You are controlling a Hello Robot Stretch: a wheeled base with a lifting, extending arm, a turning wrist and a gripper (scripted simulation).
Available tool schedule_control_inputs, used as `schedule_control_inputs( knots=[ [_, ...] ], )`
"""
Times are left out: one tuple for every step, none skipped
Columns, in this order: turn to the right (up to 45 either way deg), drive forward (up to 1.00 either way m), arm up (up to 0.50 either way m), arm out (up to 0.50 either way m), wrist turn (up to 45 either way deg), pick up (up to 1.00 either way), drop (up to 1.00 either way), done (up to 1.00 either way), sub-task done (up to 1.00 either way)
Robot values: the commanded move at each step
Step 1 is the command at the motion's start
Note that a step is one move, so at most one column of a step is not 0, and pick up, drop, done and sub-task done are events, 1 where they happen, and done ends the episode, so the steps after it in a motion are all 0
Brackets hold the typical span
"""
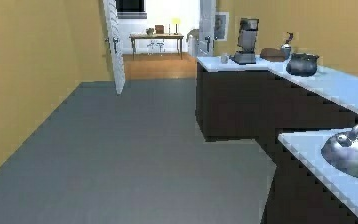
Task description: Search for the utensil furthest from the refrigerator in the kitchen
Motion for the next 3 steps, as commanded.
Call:
schedule_control_inputs(
  knots=[
    [0.0, 1.00, 0.00, 0.00, 0.0, 0.00, 0.00, 0.00, 0.00],
    [-27.0, 0.00, 0.00, 0.00, 0.0, 0.00, 0.00, 0.00, 0.00],
    [0.0, 0.05, 0.00, 0.00, 0.0, 0.00, 0.00, 0.00, 0.00]
  ],
)
